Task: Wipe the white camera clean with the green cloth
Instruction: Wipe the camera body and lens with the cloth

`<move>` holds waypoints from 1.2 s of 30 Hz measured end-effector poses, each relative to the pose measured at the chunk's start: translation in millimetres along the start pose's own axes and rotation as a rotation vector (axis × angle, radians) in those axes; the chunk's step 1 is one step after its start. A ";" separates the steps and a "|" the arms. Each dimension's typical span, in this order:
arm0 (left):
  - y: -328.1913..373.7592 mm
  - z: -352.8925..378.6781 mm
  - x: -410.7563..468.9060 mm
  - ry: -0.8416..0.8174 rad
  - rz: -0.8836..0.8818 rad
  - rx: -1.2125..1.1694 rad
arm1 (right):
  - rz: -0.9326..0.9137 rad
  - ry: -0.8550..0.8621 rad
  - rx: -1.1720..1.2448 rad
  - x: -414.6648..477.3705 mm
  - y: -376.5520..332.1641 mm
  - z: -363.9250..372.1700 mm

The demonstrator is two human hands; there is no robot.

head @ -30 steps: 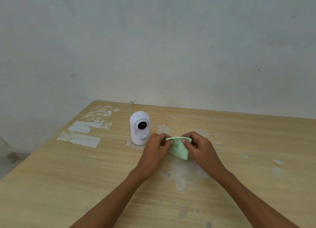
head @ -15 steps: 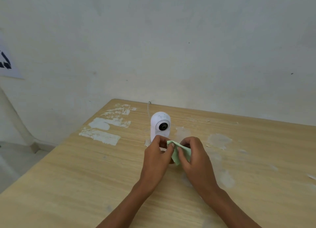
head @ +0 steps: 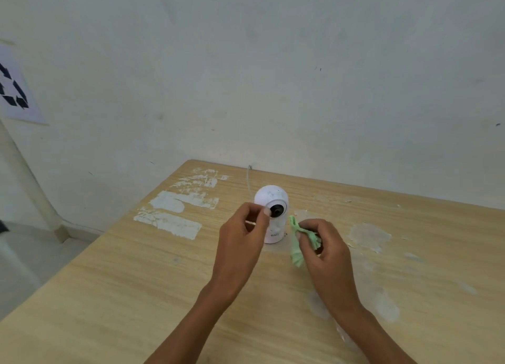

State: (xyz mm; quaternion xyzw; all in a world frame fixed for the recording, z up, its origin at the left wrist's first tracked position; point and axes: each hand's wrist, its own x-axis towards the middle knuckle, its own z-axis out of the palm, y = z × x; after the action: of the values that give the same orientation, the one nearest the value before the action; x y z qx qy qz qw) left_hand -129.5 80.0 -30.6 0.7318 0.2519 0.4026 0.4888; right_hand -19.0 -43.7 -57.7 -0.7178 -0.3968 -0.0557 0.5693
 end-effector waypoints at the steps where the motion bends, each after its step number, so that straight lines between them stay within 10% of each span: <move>1: -2.1 -0.5 6.3 0.048 0.028 0.002 | 0.014 0.029 -0.003 5.0 1.2 -1.1; 10: -36.8 3.5 36.9 0.011 0.103 -0.007 | 0.119 0.208 0.100 50.9 4.0 -4.5; 21: -44.3 6.2 42.0 -0.064 0.135 0.008 | -0.326 0.084 -0.233 63.1 -5.7 26.3; 36: -45.9 6.7 42.3 -0.063 0.136 -0.005 | -0.317 0.099 -0.209 46.8 9.9 34.1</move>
State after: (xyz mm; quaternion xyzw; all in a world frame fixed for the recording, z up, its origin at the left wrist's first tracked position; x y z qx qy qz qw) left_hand -99.6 126.9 -59.6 0.7584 0.1851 0.4120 0.4698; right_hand 6.4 9.0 -52.3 -0.6979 -0.4685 -0.2209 0.4946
